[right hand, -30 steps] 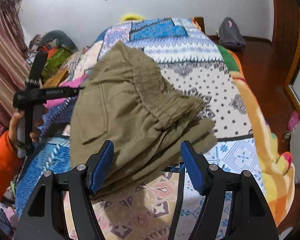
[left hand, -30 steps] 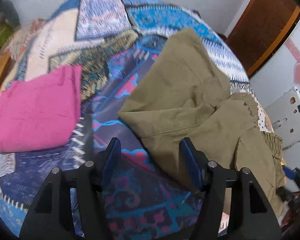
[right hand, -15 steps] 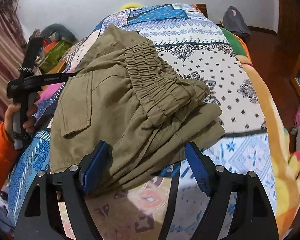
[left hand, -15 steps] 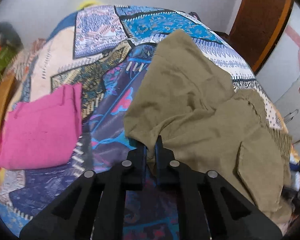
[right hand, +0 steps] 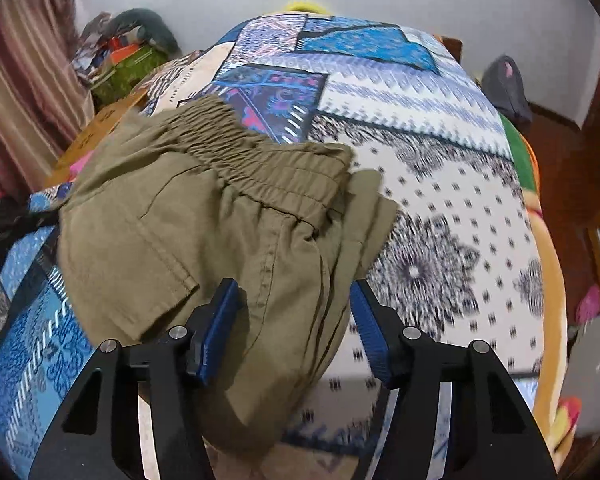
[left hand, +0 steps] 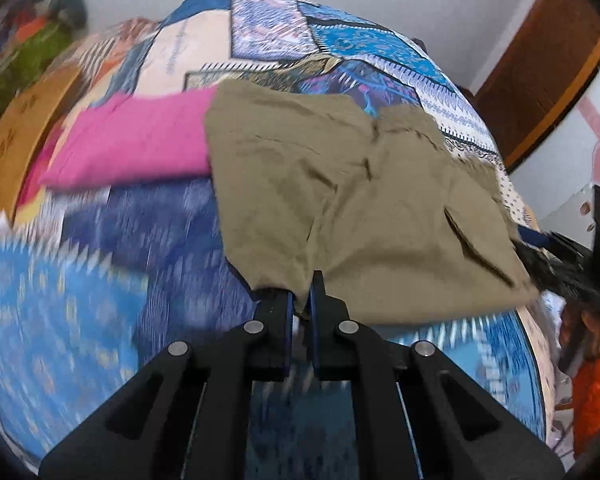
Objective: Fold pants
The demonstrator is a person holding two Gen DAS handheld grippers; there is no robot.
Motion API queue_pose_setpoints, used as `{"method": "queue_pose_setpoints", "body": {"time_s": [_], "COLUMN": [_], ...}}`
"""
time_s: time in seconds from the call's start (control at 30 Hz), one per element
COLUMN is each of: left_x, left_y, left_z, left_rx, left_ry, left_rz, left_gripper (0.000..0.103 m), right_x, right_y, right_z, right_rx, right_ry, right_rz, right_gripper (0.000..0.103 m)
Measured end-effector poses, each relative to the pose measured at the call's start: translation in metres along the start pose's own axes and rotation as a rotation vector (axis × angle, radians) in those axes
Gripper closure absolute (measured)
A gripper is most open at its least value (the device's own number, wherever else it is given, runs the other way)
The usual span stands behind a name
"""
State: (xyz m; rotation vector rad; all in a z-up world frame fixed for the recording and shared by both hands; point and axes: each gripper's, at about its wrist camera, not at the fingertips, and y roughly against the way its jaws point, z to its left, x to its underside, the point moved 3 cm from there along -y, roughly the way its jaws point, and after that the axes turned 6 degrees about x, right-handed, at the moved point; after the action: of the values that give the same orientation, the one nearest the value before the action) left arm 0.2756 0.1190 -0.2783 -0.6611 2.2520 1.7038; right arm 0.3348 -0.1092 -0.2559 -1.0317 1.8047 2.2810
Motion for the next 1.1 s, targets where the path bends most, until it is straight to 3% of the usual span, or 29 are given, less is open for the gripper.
{"method": "queue_pose_setpoints", "body": {"time_s": [0.23,0.43,0.5,0.57,0.63,0.8,0.9,1.1], "left_x": [0.022,0.011,0.006,0.001,-0.005,-0.019,-0.027,-0.043], "left_y": [0.022,0.051,0.061,0.071,0.078,0.080,0.073,0.040], "left_z": [-0.005,0.006,0.008,0.009,0.009,0.011,0.018,0.031], "left_rx": [-0.048,-0.101,-0.105,-0.103,-0.103,-0.116,-0.101,-0.108], "left_ry": [-0.042,-0.030,-0.026,-0.030,-0.034,-0.050,-0.036,-0.034], "left_rz": [-0.014,-0.066,-0.086,-0.113,-0.141,-0.160,-0.158,-0.132], "left_gripper": [0.093,0.092,0.087,0.065,0.056,0.050,0.042,0.039], "right_x": [-0.002,-0.004,-0.006,-0.008,-0.011,-0.016,-0.018,-0.023], "right_y": [0.019,0.058,0.069,0.080,0.087,0.087,0.077,0.045], "right_z": [0.006,0.002,0.003,0.005,0.007,0.014,0.016,0.014], "right_rx": [0.052,0.082,0.094,0.094,0.091,0.107,0.114,0.118], "right_ry": [0.039,-0.006,-0.006,-0.004,-0.003,0.019,0.026,0.035], "right_rz": [-0.016,-0.080,-0.099,-0.126,-0.145,-0.160,-0.154,-0.115], "right_gripper": [0.049,0.049,0.049,0.047,0.044,0.043,0.037,0.036]}}
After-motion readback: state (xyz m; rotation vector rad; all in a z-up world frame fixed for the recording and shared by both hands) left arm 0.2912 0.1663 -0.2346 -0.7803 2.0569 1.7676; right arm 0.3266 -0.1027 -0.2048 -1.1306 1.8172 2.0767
